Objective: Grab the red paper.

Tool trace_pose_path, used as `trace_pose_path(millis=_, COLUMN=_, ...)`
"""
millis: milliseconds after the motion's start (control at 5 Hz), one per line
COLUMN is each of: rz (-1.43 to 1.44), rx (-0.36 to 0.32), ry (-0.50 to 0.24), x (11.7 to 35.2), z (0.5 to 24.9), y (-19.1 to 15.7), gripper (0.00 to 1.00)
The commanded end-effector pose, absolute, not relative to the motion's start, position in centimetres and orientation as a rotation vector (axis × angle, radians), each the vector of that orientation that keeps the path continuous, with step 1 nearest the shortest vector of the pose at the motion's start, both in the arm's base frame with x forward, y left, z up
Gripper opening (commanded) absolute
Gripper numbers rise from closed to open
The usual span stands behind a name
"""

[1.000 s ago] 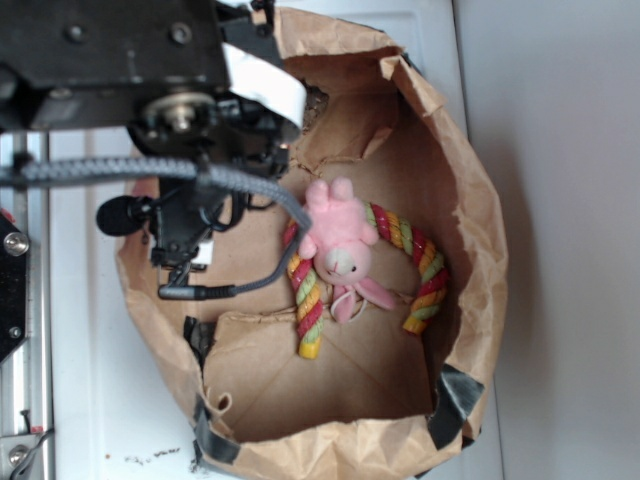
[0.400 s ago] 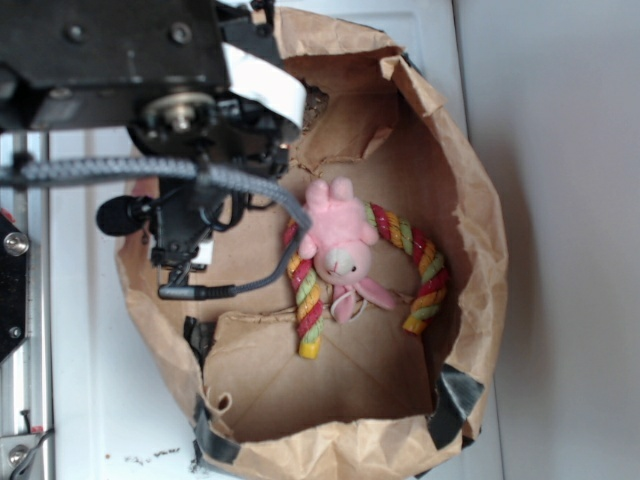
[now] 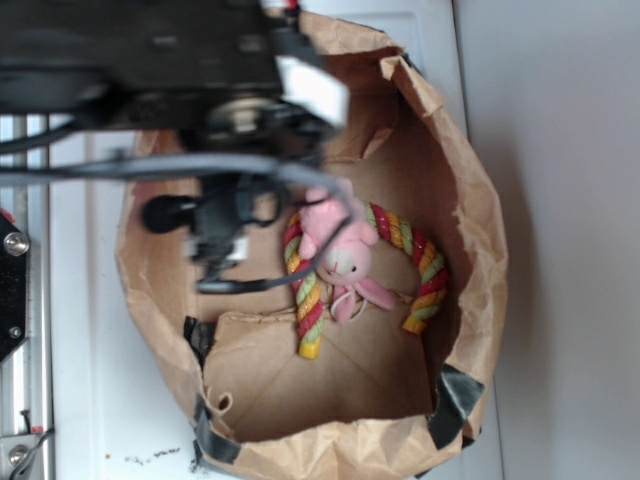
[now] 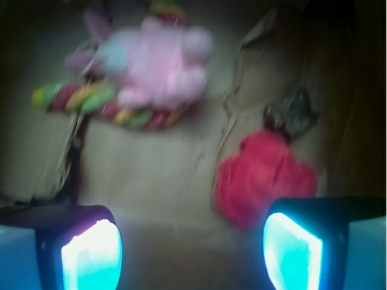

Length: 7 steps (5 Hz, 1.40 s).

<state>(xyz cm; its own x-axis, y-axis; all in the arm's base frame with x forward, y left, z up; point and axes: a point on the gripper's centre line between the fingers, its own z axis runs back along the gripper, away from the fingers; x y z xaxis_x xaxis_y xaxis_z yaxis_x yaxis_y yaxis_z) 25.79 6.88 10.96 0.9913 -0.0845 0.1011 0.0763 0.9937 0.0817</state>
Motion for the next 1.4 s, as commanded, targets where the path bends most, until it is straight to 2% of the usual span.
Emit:
trace_pose_path(millis=0, rz=-0.058, rx=0.132, ry=-0.15, x=27.4, z=10.7, y=8.2, gripper=1.0)
trace_pose_path(millis=400, rz=-0.097, rx=0.183, ry=-0.16, x=26.4, z=9.0, y=7.1, gripper=1.0)
trace_pose_path(millis=600, rz=-0.096, rx=0.184, ry=-0.162, x=26.3, z=8.9, y=7.3, gripper=1.0)
trace_pose_path(millis=1200, rz=-0.026, rx=0.223, ry=-0.132, x=26.6, z=7.8, y=9.5, gripper=1.0)
